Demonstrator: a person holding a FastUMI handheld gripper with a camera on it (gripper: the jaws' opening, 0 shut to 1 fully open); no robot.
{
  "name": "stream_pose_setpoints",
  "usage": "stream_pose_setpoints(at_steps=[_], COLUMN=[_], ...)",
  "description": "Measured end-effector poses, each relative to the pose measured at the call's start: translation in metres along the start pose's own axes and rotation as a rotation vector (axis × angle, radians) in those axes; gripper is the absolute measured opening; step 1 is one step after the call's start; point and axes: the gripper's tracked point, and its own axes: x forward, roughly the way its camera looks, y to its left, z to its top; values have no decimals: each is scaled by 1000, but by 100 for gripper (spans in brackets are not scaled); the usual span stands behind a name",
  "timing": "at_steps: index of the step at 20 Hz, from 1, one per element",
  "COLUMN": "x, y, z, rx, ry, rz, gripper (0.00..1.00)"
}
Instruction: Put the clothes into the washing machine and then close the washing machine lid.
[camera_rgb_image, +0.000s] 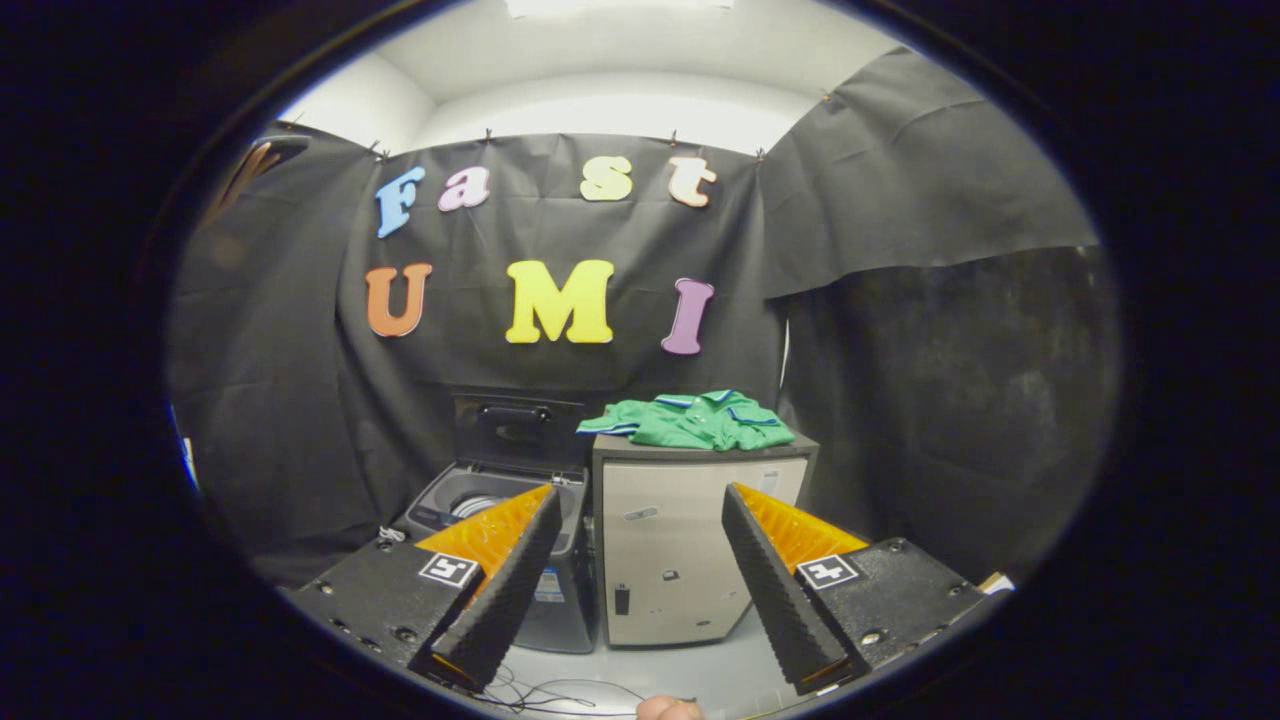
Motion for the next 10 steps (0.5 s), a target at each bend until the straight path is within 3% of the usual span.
stream_pose_setpoints(at_steps=[10], x=[7], y=[0], z=[6], rx=[2], ry=[-3], rz=[-13], gripper=[100])
